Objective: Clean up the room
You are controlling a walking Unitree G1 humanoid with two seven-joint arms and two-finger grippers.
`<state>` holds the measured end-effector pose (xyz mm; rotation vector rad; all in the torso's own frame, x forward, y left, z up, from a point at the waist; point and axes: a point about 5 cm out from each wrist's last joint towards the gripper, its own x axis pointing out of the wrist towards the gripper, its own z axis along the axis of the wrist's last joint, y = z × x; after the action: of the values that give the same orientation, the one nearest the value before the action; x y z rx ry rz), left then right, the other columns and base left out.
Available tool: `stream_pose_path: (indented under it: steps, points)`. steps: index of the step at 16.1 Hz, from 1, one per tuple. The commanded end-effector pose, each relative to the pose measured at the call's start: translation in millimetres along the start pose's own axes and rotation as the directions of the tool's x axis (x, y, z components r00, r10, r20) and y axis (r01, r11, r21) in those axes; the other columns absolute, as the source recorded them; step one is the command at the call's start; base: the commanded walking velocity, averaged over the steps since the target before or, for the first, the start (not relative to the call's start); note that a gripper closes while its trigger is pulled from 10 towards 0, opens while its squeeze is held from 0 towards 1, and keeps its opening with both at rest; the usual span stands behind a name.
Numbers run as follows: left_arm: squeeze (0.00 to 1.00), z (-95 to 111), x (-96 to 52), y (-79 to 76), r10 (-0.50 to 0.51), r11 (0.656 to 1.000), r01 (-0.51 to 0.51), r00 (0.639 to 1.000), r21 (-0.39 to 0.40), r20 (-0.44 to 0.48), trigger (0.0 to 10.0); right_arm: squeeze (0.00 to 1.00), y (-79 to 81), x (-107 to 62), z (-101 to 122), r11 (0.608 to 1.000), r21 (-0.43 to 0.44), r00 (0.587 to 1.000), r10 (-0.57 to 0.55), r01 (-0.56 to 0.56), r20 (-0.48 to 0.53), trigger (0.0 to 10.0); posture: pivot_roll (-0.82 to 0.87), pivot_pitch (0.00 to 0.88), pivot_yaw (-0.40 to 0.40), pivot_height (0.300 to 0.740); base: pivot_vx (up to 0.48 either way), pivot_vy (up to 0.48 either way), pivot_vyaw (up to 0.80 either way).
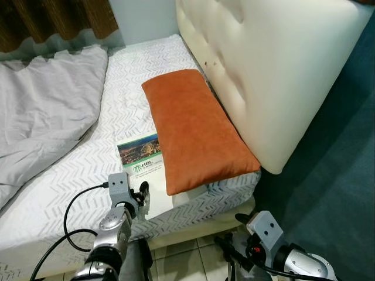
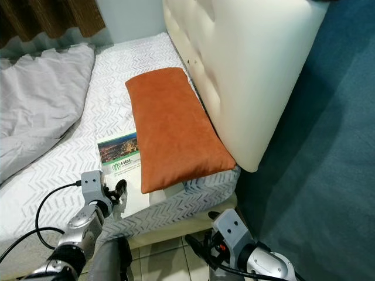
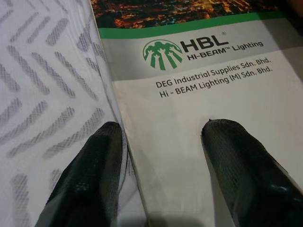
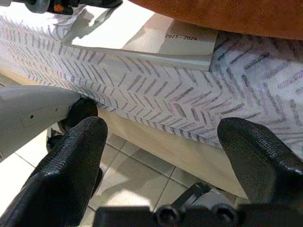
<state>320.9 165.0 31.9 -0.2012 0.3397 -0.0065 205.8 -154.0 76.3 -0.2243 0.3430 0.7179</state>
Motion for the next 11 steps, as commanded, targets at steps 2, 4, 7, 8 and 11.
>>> stream_pose_path:
  steps: [2, 4, 7, 8, 11]
  points:
    - [0.00, -19, -6.5, -11.4, -0.068, 0.998, 0.068, 0.995, 0.005, -0.069, 10.0, 0.00, 0.7, -2.9, -3, 1.000, 0.004, 1.000, 0.008, -0.008, -0.013, 10.0, -0.21, 0.146, 0.050, 0.576, 0.000, 0.000, 0.00]
    - [0.00, -29, -9.2, -15.9, -0.089, 0.995, 0.084, 0.991, -0.059, -0.104, 10.0, 0.00, 0.8, -2.2, -4, 1.000, 0.002, 1.000, 0.012, -0.012, -0.014, 10.0, -0.21, 0.142, 0.047, 0.576, 0.000, 0.000, 0.00]
    - [0.00, -21, -4.9, -24.4, -0.148, 0.985, 0.141, 0.986, -0.098, -0.070, 10.0, 0.00, -0.5, -1.3, -4, 1.000, -0.001, 1.000, 0.014, -0.014, -0.018, 10.0, -0.21, 0.133, 0.042, 0.576, 0.000, 0.000, 0.00]
    - [0.00, -14, -3.9, -34.0, -0.216, 0.975, 0.214, 0.976, -0.051, -0.040, 10.0, 0.00, -1.0, -1.2, -5, 1.000, -0.002, 1.000, 0.015, -0.015, -0.020, 10.0, -0.21, 0.128, 0.042, 0.576, 0.000, 0.000, 0.00]
    - [0.00, -21, -3.0, -39.7, -0.230, 0.973, 0.227, 0.968, -0.043, -0.098, 7.7, 0.00, -2.2, 0.2, -6, 1.000, -0.004, 1.000, 0.013, -0.013, -0.023, 10.0, -0.21, 0.115, 0.042, 0.576, 0.000, 0.000, 0.00]
